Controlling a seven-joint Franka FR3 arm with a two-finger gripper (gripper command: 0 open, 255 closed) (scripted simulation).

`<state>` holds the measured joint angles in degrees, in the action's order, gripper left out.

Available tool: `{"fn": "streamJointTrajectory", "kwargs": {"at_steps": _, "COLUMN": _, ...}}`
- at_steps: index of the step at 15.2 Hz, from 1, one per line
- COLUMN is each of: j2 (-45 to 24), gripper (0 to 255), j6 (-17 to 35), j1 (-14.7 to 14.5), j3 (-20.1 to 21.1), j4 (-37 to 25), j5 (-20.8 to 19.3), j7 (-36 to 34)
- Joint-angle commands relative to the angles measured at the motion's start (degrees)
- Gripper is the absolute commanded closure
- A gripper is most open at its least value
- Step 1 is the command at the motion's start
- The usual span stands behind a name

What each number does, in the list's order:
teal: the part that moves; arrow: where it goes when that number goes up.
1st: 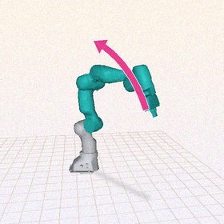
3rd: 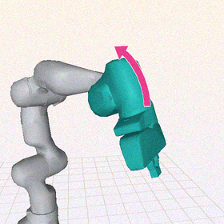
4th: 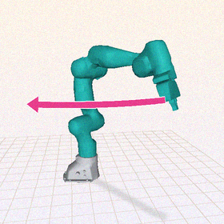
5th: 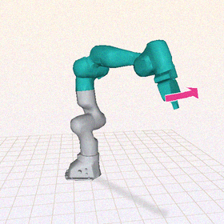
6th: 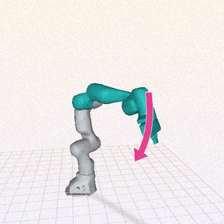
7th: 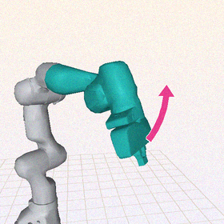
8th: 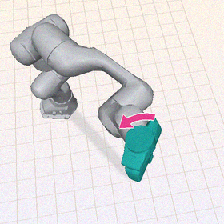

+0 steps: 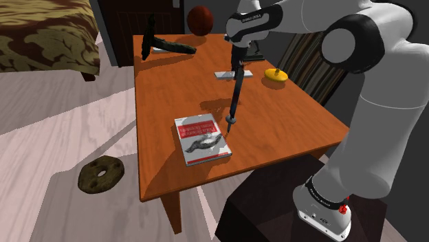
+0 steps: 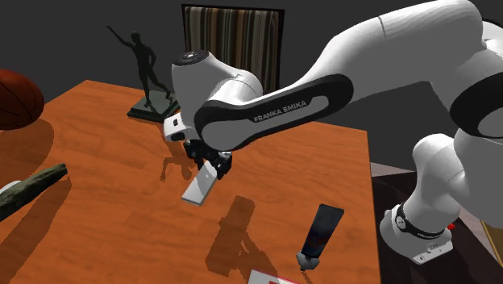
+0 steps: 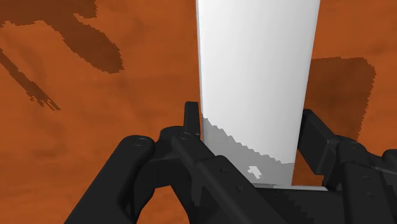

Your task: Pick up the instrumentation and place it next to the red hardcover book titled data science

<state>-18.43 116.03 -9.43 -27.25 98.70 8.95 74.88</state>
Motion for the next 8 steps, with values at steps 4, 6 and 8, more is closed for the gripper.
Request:
{"fn": "streamJointTrajectory", "kwargs": {"at_steps": 4, "j2": 4.63, "gripper": 255, "j6": 1.99, "j1": -5.30, "j3": 1.38, "j4": 5.92, "j5": -2.66, "j7": -7.12}}
{"fn": "streamJointTrajectory", "kwargs": {"at_steps": 6, "j2": 6.00, "gripper": 255, "j6": 2.47, "j1": -7.21, "j3": 2.15, "j4": 7.56, "j5": -3.52, "j7": -10.02}}
{"fn": "streamJointTrajectory", "kwargs": {"at_steps": 8, "j2": 7.15, "gripper": 255, "j6": 2.85, "j1": -9.03, "j3": 3.01, "j4": 8.92, "j5": -4.28, "j7": -12.92}}
